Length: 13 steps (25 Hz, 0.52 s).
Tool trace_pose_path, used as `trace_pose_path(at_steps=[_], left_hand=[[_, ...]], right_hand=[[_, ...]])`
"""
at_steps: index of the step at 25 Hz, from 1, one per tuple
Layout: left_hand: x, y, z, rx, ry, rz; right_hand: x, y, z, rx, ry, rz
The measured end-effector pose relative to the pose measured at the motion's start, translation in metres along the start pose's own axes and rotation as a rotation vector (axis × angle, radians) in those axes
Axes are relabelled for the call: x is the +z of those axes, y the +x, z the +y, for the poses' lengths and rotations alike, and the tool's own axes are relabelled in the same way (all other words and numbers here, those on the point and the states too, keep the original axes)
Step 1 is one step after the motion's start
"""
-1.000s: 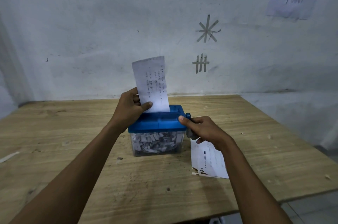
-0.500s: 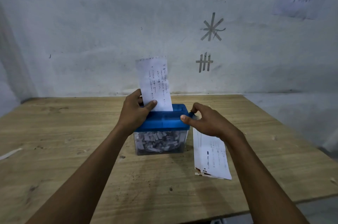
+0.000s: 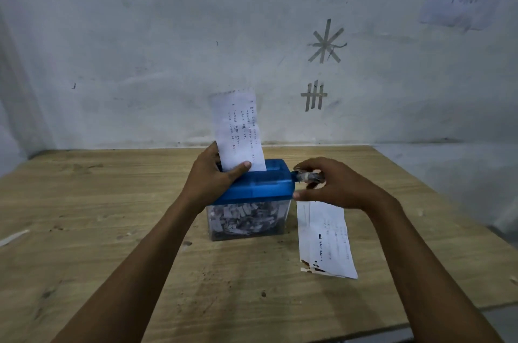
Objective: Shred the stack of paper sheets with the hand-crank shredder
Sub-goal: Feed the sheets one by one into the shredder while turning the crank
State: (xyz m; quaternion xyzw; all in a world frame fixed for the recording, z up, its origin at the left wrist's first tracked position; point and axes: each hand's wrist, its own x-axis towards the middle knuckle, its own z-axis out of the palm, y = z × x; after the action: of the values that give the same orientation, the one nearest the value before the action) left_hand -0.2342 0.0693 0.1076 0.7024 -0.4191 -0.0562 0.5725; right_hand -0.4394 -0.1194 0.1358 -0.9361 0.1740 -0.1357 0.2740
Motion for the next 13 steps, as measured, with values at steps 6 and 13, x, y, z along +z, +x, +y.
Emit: trace_pose_path(at_steps=[6, 13], left_hand=[[0.004, 0.006, -0.004, -0.009, 0.260, 0.002], [0.005, 0.008, -0.005, 0.023, 0.251, -0.010]], right_hand=[[0.009, 0.004, 0.026, -0.229, 0.145, 0.180], [-0.018, 0.033, 0.015, -0.168, 0.106, 0.039]])
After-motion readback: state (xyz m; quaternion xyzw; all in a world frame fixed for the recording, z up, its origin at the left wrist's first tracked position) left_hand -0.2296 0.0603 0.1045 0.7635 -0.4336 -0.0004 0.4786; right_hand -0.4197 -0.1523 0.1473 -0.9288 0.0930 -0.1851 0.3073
